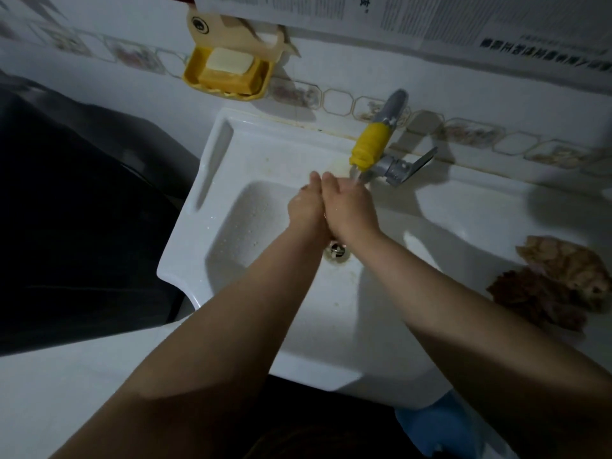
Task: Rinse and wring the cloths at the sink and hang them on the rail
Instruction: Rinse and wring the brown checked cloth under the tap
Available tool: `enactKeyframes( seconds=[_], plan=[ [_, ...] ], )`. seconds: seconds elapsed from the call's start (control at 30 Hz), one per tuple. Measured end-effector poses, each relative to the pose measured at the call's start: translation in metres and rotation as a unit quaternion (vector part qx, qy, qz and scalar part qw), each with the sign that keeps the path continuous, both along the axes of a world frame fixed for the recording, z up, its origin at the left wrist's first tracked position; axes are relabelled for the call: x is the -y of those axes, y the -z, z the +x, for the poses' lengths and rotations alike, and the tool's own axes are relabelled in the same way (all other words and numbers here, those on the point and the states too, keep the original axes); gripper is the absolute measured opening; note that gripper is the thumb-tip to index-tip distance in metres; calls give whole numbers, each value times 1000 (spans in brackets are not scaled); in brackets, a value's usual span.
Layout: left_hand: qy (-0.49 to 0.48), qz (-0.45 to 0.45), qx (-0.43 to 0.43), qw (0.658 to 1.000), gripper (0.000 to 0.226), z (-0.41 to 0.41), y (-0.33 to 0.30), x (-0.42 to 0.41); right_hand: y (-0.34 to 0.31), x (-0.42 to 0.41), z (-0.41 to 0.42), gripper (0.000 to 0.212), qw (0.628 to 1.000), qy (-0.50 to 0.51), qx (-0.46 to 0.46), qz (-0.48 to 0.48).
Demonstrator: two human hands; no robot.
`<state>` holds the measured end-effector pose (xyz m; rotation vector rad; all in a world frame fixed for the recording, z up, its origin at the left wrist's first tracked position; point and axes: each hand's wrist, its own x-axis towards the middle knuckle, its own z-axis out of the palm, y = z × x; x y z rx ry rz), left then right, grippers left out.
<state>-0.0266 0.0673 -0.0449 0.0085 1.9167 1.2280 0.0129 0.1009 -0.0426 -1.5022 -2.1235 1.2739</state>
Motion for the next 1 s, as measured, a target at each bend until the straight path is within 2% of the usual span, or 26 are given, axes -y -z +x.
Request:
enactKeyframes(
  seconds=[0.03, 0.1, 0.13, 0.17, 0.2, 0.27, 0.3, 0.37, 0.43, 0.5, 0.53, 0.57, 0.67, 0.7, 0.77, 0.83, 0.9, 0.93, 1.0],
  plan=[
    [31, -8, -13, 999, 48, 2, -3, 0, 1, -5, -3, 43, 1000, 11, 10, -4],
    [-40, 67, 84, 993, 16, 9, -9, 1, -1, -26, -4, 45, 998, 55, 16, -37],
    [-53, 62, 126, 989, 24, 17, -14, 0, -2, -33, -5, 46, 996, 71, 19, -42],
    [-36, 53, 111, 992, 26, 13, -11, 0, -3, -32, -5, 46, 996, 76, 13, -43],
    [6, 13, 50, 999, 20, 5, -9, 0, -5, -24, -5, 46, 997, 62, 10, -40],
    [70, -30, 2, 997, 40, -9, 1, -2, -6, -3, -6, 42, 1000, 13, 13, -10],
    [48, -15, 20, 999, 41, -8, 4, -1, -3, 0, -6, 41, 1000, 7, 13, 2],
    [-20, 51, 102, 993, 23, -2, -2, 6, -3, -10, -3, 40, 1000, 25, 6, -3],
    [-52, 45, 135, 988, 35, 6, -3, 8, -3, -24, -1, 38, 999, 35, -5, -14],
    [-21, 24, 122, 992, 28, -2, -6, 6, -3, -16, -1, 32, 999, 10, -3, -33],
    [-15, 34, 120, 992, 25, -9, -9, 5, -4, -7, -3, 35, 1000, -10, 18, -19],
    [-13, 46, 127, 991, 26, -13, -14, 5, -4, -1, -6, 40, 1000, -10, 27, 5],
    [51, 64, 135, 987, 37, -8, -20, 10, -3, -16, -5, 41, 999, 37, 34, -2],
    [63, 83, 167, 980, 39, -5, -21, 14, -2, -27, -2, 41, 998, 36, 49, -9],
    [72, 119, 243, 960, 41, -7, -21, 24, 3, -44, 8, 37, 996, 36, 56, -61],
    [80, 160, 264, 948, 42, -20, -17, 35, 5, -50, 17, 26, 975, 81, -26, -203],
    [64, 201, 255, 944, 32, -31, -10, 39, 7, -47, 27, 18, 919, 101, -94, -369],
    [56, 202, 246, 946, 25, -35, -7, 40, 10, -44, 30, 15, 897, 86, -118, -417],
    [59, 170, 203, 963, 14, -38, -5, 39, 13, -32, 33, 15, 892, 62, -129, -429]
  ],
)
